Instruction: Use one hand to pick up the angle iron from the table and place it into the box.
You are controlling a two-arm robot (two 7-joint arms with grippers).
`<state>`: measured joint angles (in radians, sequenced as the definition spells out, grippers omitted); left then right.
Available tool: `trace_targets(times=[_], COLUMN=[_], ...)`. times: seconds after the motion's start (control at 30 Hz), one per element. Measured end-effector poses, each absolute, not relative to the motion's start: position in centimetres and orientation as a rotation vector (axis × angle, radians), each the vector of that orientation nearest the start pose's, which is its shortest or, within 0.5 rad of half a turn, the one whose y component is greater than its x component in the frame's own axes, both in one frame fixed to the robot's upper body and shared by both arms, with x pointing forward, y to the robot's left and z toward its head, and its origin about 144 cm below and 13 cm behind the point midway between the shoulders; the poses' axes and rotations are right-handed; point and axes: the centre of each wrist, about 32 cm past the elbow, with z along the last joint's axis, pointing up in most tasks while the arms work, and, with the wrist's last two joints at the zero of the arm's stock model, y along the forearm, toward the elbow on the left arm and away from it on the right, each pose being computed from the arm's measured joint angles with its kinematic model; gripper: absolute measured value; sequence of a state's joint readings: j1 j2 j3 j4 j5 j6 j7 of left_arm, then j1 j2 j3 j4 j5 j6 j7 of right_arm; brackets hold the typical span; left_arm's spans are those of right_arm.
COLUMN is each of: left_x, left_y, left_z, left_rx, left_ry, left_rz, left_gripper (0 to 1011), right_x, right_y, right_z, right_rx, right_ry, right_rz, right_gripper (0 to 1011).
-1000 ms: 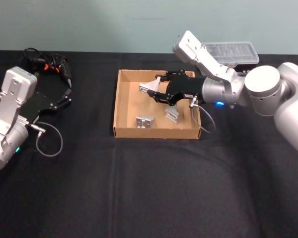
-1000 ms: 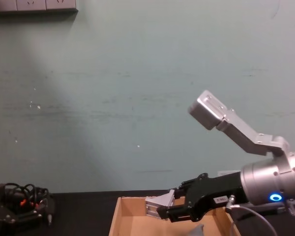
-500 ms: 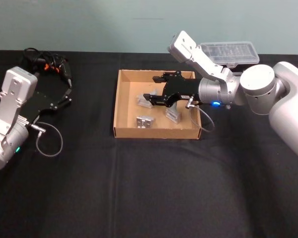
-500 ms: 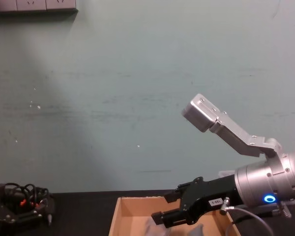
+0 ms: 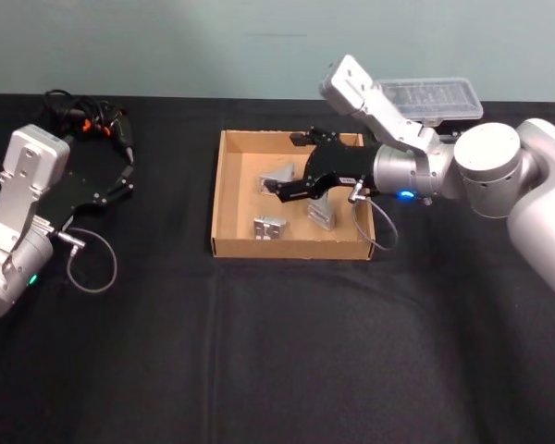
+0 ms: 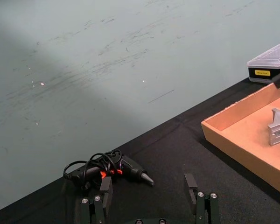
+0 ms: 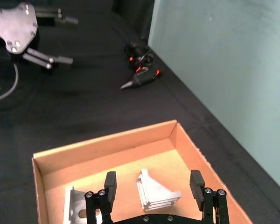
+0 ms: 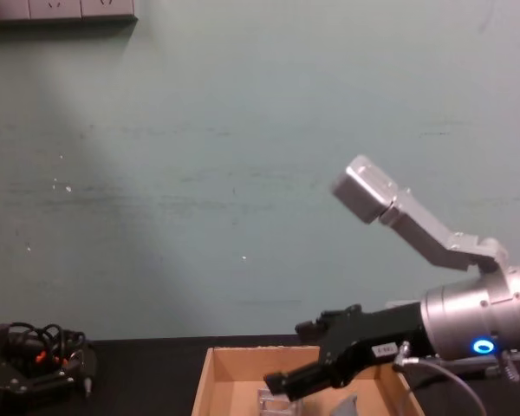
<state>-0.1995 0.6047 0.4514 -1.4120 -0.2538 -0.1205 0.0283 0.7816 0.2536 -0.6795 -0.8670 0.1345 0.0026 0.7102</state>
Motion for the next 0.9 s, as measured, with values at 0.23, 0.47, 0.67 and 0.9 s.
trace_targets(times=[0.23,0.47,0.67,0.9], left_x=[48.9,48.9,48.9,48.9], left_y=[31.0,31.0,31.0,31.0], left_z=[114.0,114.0,114.0,114.0], left_rx=[0.304,0.304,0.304,0.304], left_ry=[-0.285,-0.285,-0.285,-0.285], left_rz=[1.248,1.248,1.248,1.248], left_gripper=[1000,1000,1000,1000], right_x=[62.3,59.0,56.5,53.4], right_y=[-21.5,-24.4,-26.6,-28.8], right_z=[121.5,122.3,122.0,120.5], right_rx=[-0.404,-0.314,-0.281,-0.277], right_ry=[-0.196,-0.218,-0.216,-0.208], right_rz=[-0.568,-0.724,-0.853,-1.01], right_gripper=[1004,1004,1004,1004])
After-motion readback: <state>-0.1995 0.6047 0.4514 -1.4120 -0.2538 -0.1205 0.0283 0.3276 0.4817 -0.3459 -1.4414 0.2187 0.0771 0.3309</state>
